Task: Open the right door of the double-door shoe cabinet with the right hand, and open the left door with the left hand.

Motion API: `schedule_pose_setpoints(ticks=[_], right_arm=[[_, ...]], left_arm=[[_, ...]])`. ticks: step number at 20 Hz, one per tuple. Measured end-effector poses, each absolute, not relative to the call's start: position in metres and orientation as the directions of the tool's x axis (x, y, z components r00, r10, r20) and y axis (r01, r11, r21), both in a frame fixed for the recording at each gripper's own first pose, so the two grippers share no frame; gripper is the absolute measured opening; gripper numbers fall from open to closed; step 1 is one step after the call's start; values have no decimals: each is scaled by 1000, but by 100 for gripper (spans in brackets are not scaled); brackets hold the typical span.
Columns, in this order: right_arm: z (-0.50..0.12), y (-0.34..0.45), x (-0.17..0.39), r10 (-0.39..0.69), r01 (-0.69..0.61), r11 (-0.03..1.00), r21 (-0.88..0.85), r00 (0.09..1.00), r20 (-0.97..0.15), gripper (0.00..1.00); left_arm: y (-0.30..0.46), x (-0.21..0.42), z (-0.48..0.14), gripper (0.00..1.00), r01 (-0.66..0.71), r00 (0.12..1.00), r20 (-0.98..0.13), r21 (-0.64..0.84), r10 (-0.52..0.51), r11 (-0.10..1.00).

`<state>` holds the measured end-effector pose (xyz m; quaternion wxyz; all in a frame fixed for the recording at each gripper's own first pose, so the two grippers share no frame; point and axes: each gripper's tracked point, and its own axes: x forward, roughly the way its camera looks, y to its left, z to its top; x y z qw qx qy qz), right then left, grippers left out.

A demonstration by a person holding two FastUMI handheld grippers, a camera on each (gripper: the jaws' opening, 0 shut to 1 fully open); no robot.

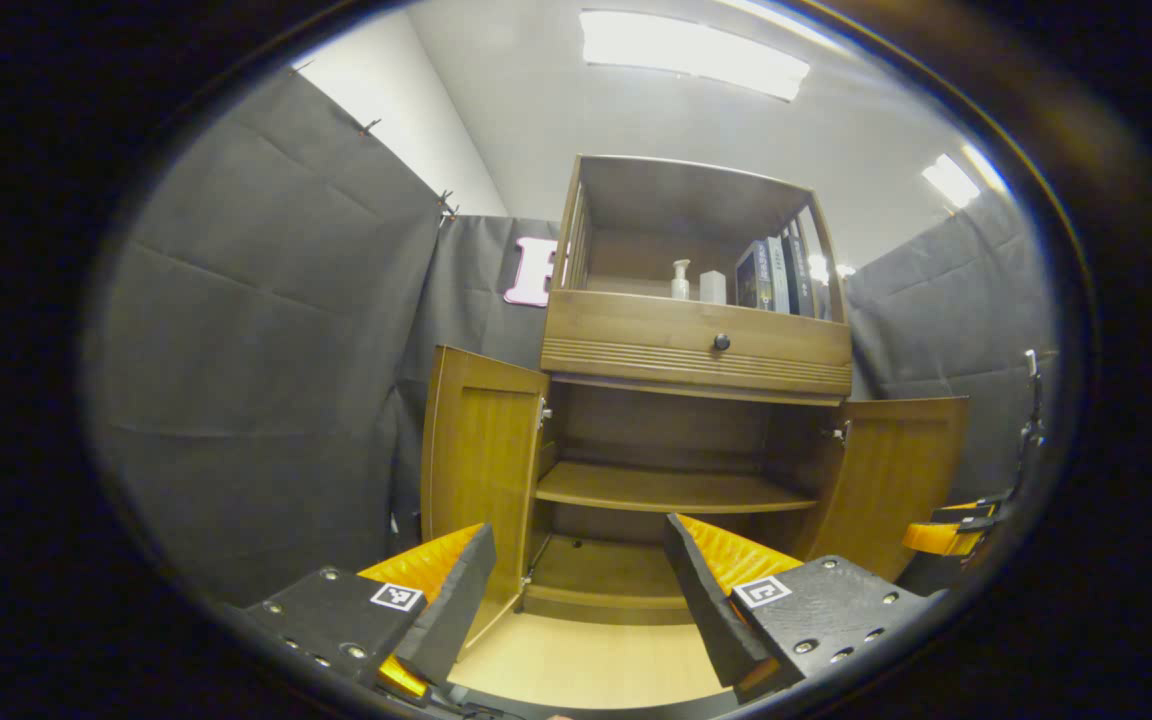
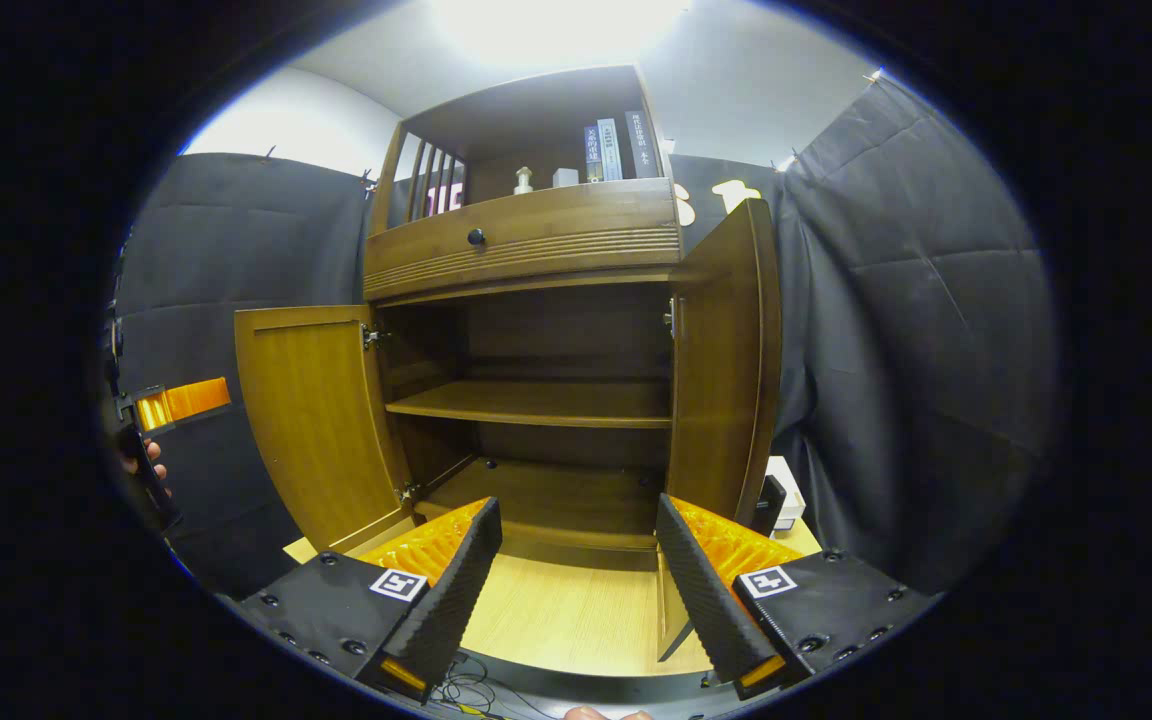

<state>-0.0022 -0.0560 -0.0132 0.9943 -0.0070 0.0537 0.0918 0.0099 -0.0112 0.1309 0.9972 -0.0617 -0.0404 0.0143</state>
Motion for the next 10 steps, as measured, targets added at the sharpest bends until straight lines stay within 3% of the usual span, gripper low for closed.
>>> schedule_pose_setpoints(ticks=[3, 4, 10], right_arm=[[-10, -64, -4, 205, -206, 978, -9, 974, -97, 93], [-9, -65, -4, 221, -221, 975, 1, 971, -92, 93], [-9, -78, -3, 307, -306, 952, 26, 950, -64, 93]], left_arm=[[-31, 3, 131, 94, -31, 997, 65, -113, 39, 993], [-39, 0, 132, 99, -32, 997, 68, -123, 40, 992], [-65, -29, 133, 99, -85, 994, 55, -206, 98, 975]])
